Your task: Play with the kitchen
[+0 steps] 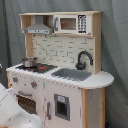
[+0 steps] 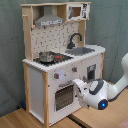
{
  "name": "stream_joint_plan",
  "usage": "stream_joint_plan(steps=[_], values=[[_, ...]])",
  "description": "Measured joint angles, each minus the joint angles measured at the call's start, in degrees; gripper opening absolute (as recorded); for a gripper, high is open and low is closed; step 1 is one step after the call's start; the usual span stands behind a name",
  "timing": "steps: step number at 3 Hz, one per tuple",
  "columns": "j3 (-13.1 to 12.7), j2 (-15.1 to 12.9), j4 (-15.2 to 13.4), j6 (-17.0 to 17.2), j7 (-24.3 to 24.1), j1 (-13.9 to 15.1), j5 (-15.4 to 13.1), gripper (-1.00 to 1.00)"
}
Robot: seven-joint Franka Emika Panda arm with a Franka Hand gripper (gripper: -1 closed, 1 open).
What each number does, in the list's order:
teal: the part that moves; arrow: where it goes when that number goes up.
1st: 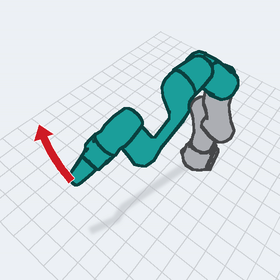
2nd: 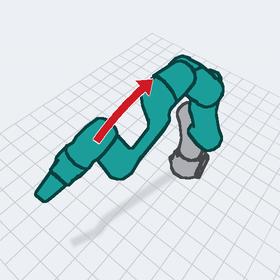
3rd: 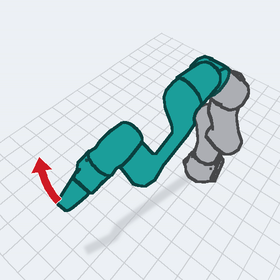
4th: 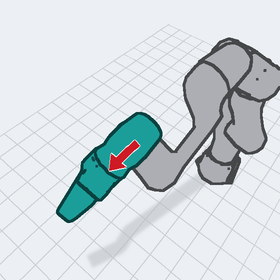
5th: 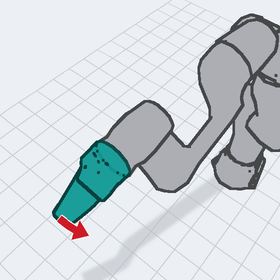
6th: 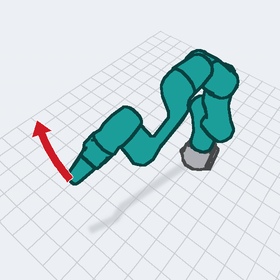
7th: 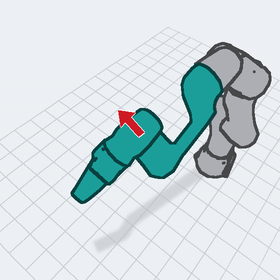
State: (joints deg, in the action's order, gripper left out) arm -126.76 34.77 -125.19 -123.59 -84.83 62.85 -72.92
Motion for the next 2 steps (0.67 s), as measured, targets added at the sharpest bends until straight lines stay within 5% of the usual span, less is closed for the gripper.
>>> stream_joint_plan(steps=[2], values=[[0.4, -2.8, 0.8, 3.3, 3.5, -8.6, -3.1, 1.00]])
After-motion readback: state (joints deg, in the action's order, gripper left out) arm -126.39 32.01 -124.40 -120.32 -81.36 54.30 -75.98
